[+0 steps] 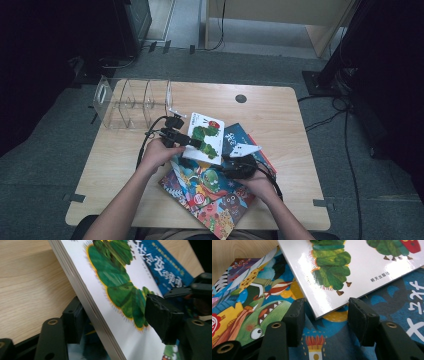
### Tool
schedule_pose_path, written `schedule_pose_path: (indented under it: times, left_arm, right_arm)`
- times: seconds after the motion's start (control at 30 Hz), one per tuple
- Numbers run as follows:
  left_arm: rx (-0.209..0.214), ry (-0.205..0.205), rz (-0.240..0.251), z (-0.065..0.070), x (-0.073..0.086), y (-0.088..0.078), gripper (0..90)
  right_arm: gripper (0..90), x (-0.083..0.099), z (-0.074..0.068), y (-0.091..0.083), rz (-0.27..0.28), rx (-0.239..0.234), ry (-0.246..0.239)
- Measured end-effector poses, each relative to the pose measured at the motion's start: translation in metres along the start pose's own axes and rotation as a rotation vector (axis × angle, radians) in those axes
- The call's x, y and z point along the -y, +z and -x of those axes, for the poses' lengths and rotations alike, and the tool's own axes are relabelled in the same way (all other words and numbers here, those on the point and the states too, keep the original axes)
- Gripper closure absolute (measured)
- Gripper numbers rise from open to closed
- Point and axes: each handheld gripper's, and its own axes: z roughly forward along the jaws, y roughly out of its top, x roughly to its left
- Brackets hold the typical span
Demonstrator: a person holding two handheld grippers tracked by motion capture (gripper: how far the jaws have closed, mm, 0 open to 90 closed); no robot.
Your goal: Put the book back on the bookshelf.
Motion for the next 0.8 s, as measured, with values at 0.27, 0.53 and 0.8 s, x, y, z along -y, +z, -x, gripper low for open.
schedule_pose_path:
  times: [0.27, 0.53, 0.8]
  left_arm:
    - [0.02, -0.067, -0.031, -0.002, -0.006, -0.002, 43.8]
    - [0.092, -0.118, -0.043, 0.004, -0.018, -0.009, 57.3]
    - [0.135, -0.117, -0.118, 0.015, -0.032, -0.003, 69.2]
  right_arm:
    - [47.8, 0.0, 0.0, 0.0, 0.005, -0.007, 0.0]
    - [47.9, 0.0, 0.003, 0.0, 0.001, -0.017, -0.021]
    - [47.0, -0.003, 0.002, 0.005, 0.0, -0.035, -0.04]
